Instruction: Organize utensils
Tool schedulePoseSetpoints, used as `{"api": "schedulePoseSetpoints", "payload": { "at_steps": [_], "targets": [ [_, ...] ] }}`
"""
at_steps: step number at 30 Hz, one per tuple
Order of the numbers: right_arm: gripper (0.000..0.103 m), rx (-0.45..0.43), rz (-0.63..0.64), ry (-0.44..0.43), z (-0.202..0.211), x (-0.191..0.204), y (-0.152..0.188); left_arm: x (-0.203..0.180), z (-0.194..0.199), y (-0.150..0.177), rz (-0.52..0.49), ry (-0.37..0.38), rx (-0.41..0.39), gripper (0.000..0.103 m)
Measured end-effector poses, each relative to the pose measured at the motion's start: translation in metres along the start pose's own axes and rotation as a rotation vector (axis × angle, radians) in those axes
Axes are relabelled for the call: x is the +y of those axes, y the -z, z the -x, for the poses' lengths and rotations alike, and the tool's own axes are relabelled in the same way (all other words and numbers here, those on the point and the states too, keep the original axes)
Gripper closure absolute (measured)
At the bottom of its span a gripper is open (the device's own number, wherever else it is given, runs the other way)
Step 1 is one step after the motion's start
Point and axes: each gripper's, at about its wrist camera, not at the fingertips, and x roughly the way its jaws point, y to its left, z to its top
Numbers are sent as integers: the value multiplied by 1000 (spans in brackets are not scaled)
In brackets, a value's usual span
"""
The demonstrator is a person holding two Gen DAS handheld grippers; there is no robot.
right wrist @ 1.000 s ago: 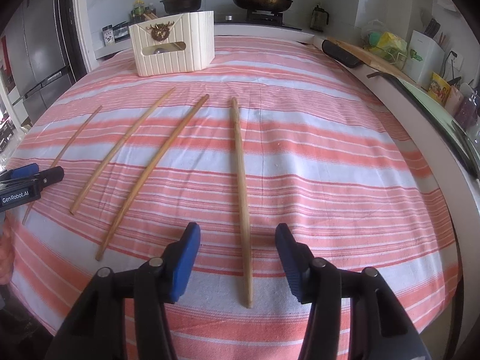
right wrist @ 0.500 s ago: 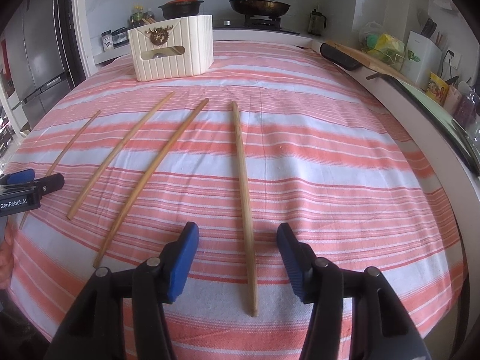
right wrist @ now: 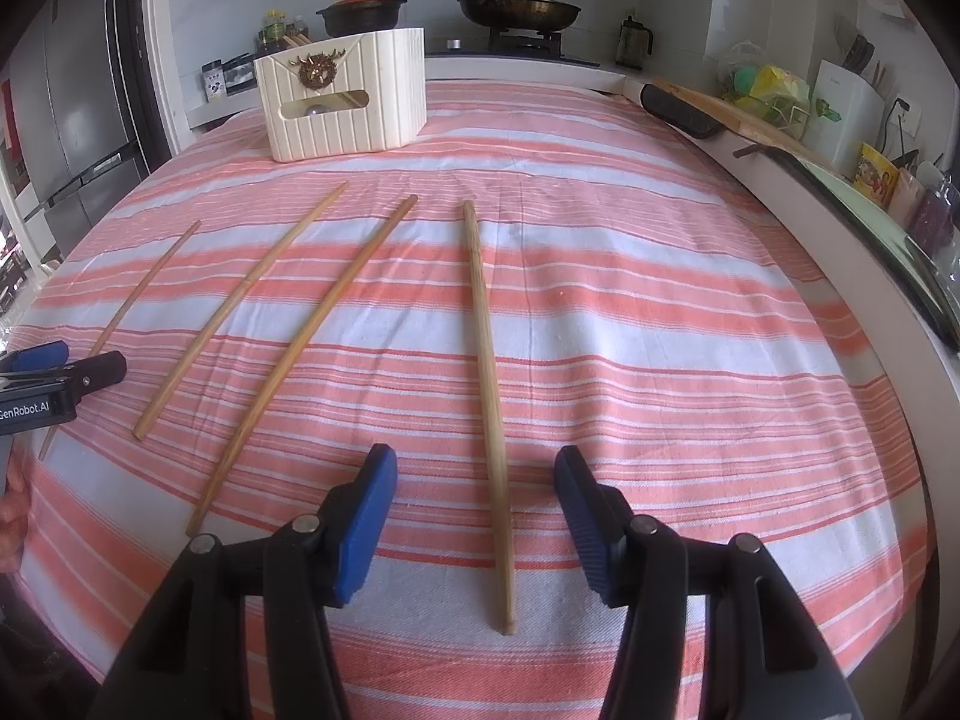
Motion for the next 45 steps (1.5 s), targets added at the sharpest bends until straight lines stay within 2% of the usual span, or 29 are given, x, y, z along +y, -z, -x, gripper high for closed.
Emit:
{"api": "schedulePoseSetpoints", "payload": {
  "at_steps": [7, 11, 14, 17, 23, 24, 26, 31, 33, 34, 35, 36, 37, 41, 45],
  "targets": [
    [46, 58, 13, -15, -3, -1, -8, -1, 1, 3, -41, 19, 12, 1],
    [46, 105, 3, -82, -3, -13, -16, 1, 0, -4, -85, 67, 54, 1],
    [46, 117, -40, -121, -3, -28, -28, 14, 2, -19, -47, 128, 55, 1],
    [46, 137, -25, -139, -10, -33, -46, 23, 2, -44, -35, 155, 46, 1],
    [47, 243, 62, -170, -52, -23, -84, 16, -25, -83, -109, 186, 94, 3],
    [50, 255, 79, -166, -59, -20, -89, 13, -32, -86, -124, 175, 109, 6],
    [53, 256, 114, -151, -71, -13, -103, 10, -45, -91, -148, 155, 137, 17],
    [65, 240, 152, -126, -102, -5, -138, 2, -63, -106, -176, 91, 133, 21],
    [78, 238, 137, -116, -110, -6, -150, -1, -66, -112, -181, 94, 124, 31],
    [83, 238, 130, -109, -113, -8, -155, -2, -66, -115, -183, 94, 115, 44],
    [93, 239, 120, -108, -116, -9, -158, -5, -65, -117, -189, 89, 106, 63],
    [95, 238, 106, -112, -118, -12, -161, -7, -64, -118, -200, 84, 95, 75],
    [95, 234, 90, -125, -119, -14, -162, -8, -64, -119, -208, 82, 91, 96],
    [96, 189, 31, -168, -107, -25, -163, 0, -55, -120, -159, 104, 72, 99],
    [96, 76, -1, -201, -59, -33, -169, 7, -15, -126, -120, 134, -13, 99]
  ]
}}
